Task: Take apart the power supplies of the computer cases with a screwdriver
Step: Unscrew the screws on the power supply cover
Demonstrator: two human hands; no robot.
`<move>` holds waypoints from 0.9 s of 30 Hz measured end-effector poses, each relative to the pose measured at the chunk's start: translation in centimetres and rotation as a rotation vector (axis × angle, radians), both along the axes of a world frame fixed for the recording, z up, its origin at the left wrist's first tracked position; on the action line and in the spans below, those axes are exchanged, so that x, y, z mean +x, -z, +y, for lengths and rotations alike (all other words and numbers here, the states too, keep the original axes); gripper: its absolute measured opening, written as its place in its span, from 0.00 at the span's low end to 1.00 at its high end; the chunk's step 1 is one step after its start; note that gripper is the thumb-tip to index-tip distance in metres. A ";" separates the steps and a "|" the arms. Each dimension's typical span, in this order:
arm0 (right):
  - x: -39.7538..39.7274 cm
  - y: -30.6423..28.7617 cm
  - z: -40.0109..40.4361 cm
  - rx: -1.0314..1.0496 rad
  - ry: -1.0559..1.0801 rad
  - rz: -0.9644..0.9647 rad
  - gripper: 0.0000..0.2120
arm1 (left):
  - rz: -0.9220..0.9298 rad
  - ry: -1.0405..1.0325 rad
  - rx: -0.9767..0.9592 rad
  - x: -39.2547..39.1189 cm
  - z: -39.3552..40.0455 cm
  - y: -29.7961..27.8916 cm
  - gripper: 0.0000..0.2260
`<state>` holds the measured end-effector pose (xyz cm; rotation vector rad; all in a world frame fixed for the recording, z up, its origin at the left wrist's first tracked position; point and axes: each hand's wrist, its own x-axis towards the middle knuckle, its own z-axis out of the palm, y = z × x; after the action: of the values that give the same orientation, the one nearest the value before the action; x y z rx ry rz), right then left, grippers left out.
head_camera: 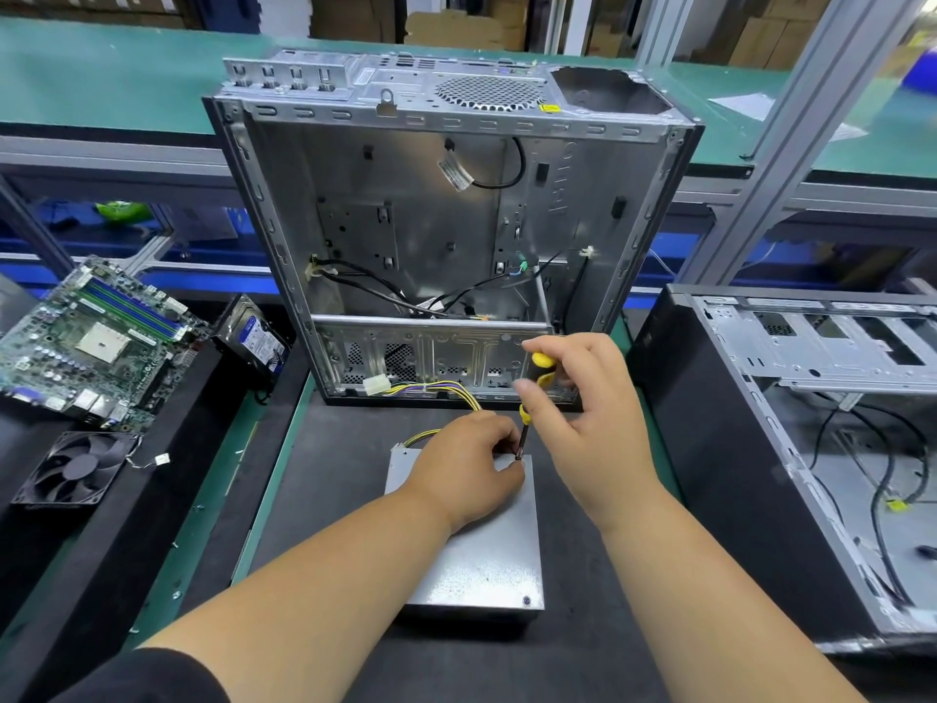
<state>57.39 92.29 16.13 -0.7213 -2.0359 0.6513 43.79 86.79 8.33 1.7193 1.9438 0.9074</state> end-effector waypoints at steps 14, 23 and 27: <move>0.0 0.1 0.1 -0.092 -0.003 0.074 0.13 | -0.018 -0.011 -0.012 0.0 -0.1 -0.4 0.07; -0.2 0.0 0.3 -0.054 0.047 0.035 0.15 | -0.018 -0.006 -0.018 0.1 -0.2 -0.5 0.06; 0.1 0.2 0.1 -0.110 0.021 0.022 0.13 | -0.022 -0.009 -0.022 0.1 -0.2 -0.5 0.05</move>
<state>57.53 92.34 15.89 -0.7946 -1.9825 0.7602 43.88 86.64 8.88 1.6823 1.9421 0.9017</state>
